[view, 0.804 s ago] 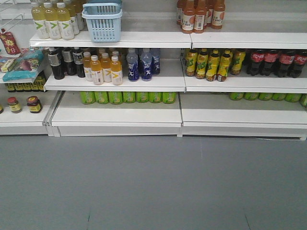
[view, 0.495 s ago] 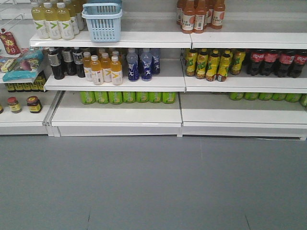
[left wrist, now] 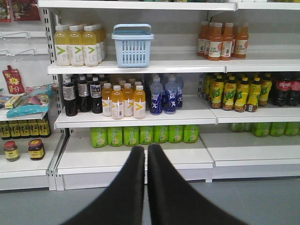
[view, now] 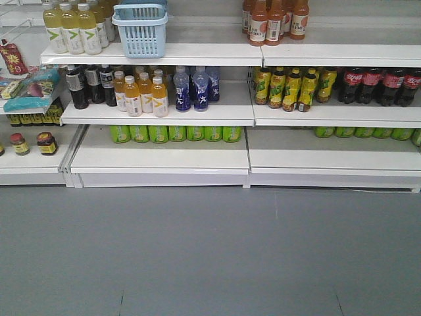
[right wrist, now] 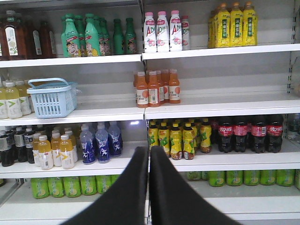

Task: Place coke in basket with both arms
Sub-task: 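Drive the base toward the shelf holding the light-blue basket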

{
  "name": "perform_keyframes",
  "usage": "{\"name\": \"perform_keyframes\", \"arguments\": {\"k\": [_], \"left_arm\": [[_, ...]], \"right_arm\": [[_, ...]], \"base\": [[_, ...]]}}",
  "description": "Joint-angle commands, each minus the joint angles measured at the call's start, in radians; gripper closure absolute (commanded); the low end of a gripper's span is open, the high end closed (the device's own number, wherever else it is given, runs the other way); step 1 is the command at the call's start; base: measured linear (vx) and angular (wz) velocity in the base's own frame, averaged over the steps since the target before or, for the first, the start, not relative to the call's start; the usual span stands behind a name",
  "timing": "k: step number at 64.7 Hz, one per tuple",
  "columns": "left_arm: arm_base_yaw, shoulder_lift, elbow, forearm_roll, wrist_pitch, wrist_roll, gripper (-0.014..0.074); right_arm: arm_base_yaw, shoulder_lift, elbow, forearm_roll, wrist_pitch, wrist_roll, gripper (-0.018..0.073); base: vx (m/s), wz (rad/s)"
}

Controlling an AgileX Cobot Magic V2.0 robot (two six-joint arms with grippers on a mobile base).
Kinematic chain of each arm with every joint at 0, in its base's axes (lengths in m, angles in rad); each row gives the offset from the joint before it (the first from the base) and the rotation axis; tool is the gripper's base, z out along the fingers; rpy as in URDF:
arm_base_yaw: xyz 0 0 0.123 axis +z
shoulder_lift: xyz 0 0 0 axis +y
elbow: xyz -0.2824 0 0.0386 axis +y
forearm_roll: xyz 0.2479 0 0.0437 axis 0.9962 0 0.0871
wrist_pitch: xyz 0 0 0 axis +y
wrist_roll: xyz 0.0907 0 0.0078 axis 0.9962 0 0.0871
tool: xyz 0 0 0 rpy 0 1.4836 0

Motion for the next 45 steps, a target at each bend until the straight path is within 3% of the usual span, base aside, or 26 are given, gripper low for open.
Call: {"name": "perform_keyframes", "arguments": {"k": [1, 45], "left_arm": [[-0.007, -0.016, 0.006, 0.002, -0.079, 0.001, 0.0601], [-0.007, -0.016, 0.006, 0.002, -0.079, 0.001, 0.0601]], "right_arm": [[-0.006, -0.011, 0.018, -0.007, -0.077, -0.004, 0.0564], [-0.006, -0.011, 0.018, -0.007, -0.077, -0.004, 0.0564]], "base": [[0.00, 0.00], [0.05, -0.01]]}}
